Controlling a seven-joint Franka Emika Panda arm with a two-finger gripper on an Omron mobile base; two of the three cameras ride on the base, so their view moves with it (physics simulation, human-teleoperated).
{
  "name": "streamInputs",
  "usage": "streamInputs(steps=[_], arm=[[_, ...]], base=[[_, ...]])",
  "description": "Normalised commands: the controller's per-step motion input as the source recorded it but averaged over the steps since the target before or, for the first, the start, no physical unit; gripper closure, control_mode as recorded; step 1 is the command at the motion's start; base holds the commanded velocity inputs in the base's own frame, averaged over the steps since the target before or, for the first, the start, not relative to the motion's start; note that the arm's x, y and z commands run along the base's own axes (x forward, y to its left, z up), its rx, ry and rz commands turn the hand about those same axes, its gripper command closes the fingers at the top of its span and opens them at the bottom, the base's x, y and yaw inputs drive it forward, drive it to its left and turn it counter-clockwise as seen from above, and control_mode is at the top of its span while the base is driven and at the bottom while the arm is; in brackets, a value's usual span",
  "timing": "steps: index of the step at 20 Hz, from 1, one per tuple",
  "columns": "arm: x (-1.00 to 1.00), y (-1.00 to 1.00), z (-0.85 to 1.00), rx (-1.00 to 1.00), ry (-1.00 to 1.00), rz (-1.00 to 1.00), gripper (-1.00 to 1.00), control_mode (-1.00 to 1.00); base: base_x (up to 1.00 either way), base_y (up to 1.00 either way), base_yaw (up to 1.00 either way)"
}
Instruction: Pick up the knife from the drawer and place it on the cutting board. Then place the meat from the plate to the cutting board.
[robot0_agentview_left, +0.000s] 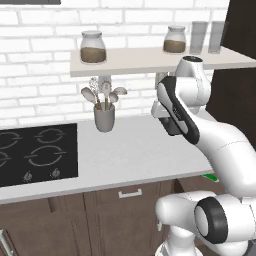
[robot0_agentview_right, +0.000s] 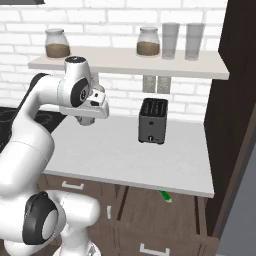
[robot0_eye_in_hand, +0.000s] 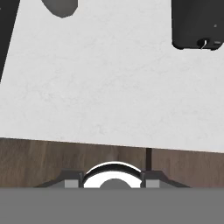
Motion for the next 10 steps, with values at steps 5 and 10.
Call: streamInputs(steps=[5, 10], arm=[[0.00, 0.00, 0.00, 0.00, 0.00, 0.00, -1.00, 1.00], [0.00, 0.00, 0.00, 0.00, 0.00, 0.00, -1.00, 1.00]], base=[[0.00, 0.00, 0.00], [0.00, 0.00, 0.00]])
